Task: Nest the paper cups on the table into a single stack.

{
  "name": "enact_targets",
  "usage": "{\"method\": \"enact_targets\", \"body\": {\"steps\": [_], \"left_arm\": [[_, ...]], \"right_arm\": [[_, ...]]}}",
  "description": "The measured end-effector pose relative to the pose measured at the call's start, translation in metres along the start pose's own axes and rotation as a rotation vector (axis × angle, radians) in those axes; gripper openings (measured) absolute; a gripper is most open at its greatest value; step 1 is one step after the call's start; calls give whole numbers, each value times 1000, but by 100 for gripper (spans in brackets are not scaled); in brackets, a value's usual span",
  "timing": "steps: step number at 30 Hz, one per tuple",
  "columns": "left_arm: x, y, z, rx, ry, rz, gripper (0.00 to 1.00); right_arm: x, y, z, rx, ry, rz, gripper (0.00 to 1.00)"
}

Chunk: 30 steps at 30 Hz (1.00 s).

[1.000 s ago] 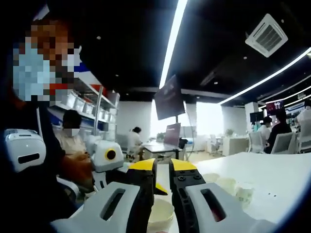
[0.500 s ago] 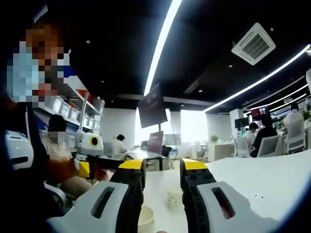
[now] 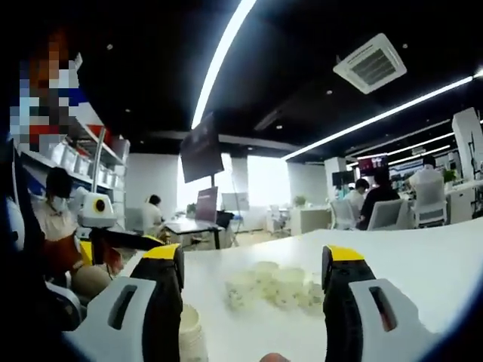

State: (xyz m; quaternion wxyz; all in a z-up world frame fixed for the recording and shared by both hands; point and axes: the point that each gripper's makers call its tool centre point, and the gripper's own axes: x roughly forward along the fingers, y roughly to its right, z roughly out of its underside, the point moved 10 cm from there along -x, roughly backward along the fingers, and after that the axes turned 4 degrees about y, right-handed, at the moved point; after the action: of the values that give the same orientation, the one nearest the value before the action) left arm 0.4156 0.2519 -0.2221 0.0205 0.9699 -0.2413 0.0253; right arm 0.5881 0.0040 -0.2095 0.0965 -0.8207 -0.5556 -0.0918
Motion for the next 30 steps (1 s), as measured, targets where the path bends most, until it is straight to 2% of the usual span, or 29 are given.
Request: {"method": "enact_targets", "body": {"steps": [6,8,12,15,16,18,20,22,24,26,27,30], "left_arm": [[-12,-3,1,-2,-3,-23,99],[-16,-4,2,2,-13,-32,99],[-25,-5,1,11,-16,-39,99],[-29,-7,0,15,-26,-43,99],[-30,-8,0,21,-32,-48,99],[-32,-10,-1,27,-39,-55,99],[-33,-12,-1,29,-46,-61,99],[-32,-14,0,30,-51,-68,99],[-32,-15,2,30,-60,-74,99],[-32,-15,5,35,-71,-79,99],[-33,-15,6,39,-80,-80,99],[-39,-15,10,38,-96,-77,99]], "right_arm": [[4,5,4,5,-8,21,98],[6,6,9,-2,-38,23,99],[7,3,5,-6,-44,13,99],[6,-5,-7,-83,-55,9,99],[3,-8,-8,-110,-84,13,99],[-1,-9,-8,-192,-184,35,99],[-6,-6,-6,-266,-291,78,99],[-10,4,-6,-319,-366,130,99],[-12,12,-3,-341,-420,161,99],[-17,23,1,-359,-503,206,99],[-18,26,3,-371,-527,204,99],[-20,33,12,-339,-589,205,99]]}}
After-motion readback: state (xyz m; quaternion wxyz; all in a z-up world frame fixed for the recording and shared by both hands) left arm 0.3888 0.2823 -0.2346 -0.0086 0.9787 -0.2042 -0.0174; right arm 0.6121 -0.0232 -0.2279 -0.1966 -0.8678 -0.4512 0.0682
